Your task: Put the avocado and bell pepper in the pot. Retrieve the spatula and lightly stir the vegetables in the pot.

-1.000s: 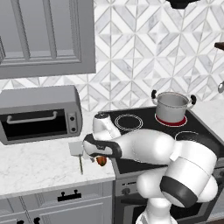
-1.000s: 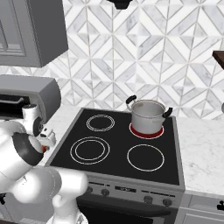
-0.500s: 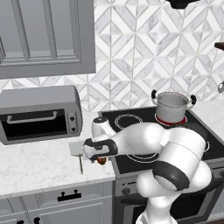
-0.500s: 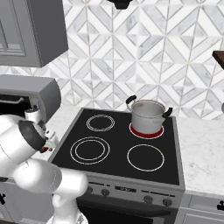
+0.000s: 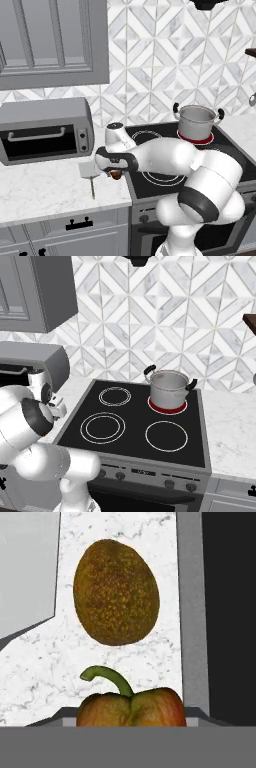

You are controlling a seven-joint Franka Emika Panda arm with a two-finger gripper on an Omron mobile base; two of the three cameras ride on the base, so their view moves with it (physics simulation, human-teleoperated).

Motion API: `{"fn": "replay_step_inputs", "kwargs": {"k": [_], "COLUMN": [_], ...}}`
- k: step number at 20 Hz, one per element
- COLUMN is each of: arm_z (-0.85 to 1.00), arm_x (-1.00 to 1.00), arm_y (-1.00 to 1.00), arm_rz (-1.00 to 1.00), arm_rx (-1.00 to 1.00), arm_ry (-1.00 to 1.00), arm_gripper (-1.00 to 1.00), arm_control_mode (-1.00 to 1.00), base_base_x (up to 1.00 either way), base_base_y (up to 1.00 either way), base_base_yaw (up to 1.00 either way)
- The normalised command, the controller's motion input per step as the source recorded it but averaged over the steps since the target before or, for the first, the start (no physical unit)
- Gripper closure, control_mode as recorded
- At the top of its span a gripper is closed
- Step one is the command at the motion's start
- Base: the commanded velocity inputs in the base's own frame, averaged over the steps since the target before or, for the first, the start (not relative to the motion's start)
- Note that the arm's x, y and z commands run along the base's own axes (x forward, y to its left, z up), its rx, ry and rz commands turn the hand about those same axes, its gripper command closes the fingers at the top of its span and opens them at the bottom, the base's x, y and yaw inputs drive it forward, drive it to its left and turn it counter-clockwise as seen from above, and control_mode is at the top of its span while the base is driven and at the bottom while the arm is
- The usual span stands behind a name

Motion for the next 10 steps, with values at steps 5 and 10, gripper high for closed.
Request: {"fn": "replay_step_inputs", "kwargs": {"k": [5,10], "arm_z": [1.00,1.00], "arm_x": [-0.25,0.11], "arm_y": [-0.84,-1.00], "arm_rz": [-0.11,-0.21], "arm_rx": [0.24,0.10], "arm_ry": [-0.03,0.00], "arm_gripper": [1.00,1.00], "arm_control_mode": [-1.00,-1.00], "base_base_x": [0.00,0.00], "base_base_y": [0.00,0.00], "base_base_yaw": [0.00,0.00]}}
